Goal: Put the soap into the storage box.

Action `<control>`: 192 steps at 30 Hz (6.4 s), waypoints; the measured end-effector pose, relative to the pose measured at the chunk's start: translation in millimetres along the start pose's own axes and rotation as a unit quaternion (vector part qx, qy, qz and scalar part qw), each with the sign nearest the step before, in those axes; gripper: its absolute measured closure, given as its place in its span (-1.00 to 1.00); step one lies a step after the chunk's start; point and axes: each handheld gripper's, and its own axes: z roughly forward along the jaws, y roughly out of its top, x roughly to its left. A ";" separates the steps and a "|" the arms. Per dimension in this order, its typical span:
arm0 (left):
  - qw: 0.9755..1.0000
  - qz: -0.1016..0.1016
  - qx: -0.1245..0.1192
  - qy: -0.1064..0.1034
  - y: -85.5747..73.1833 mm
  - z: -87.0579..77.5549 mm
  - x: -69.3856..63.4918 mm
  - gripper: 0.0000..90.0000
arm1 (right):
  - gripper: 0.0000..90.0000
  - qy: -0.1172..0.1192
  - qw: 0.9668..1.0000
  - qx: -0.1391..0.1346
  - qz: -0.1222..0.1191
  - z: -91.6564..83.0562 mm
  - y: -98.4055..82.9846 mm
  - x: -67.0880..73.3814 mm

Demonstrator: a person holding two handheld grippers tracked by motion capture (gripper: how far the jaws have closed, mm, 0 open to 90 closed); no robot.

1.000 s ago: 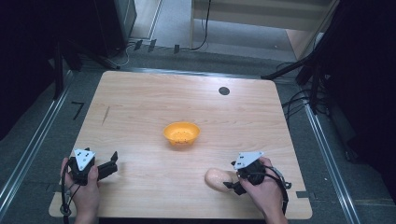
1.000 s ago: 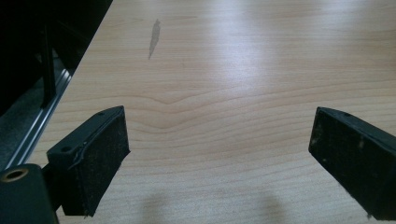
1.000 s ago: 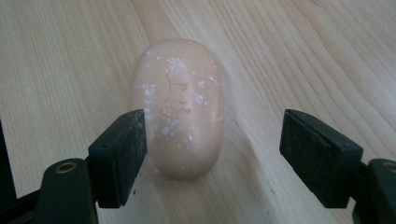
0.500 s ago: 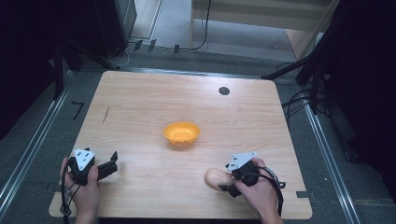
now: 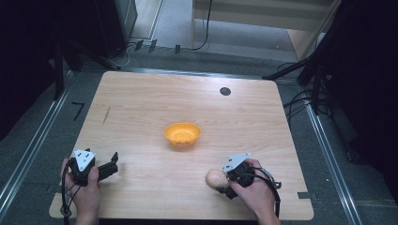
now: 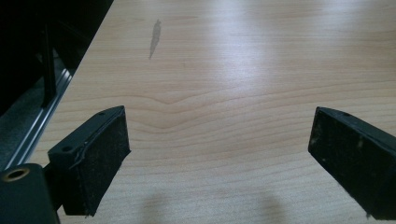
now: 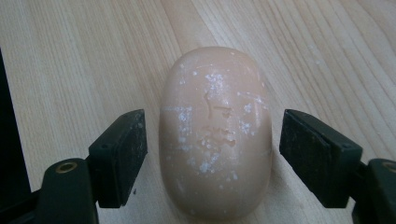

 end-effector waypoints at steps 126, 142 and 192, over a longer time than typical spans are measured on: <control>1.000 -0.006 -0.002 -0.001 -0.1 -0.1 1.3 -0.87 | -0.26 0.040 0.990 0.057 -0.126 -11.8 53.7 -30.4; 1.000 -0.006 -0.001 -0.002 0.0 -0.1 1.4 -0.87 | -0.26 0.044 0.988 0.051 -0.137 -13.3 73.2 -39.3; 1.000 -0.007 0.000 -0.003 0.4 1.1 1.6 -0.87 | -0.26 0.039 0.985 0.051 -0.160 -8.8 127.1 -70.2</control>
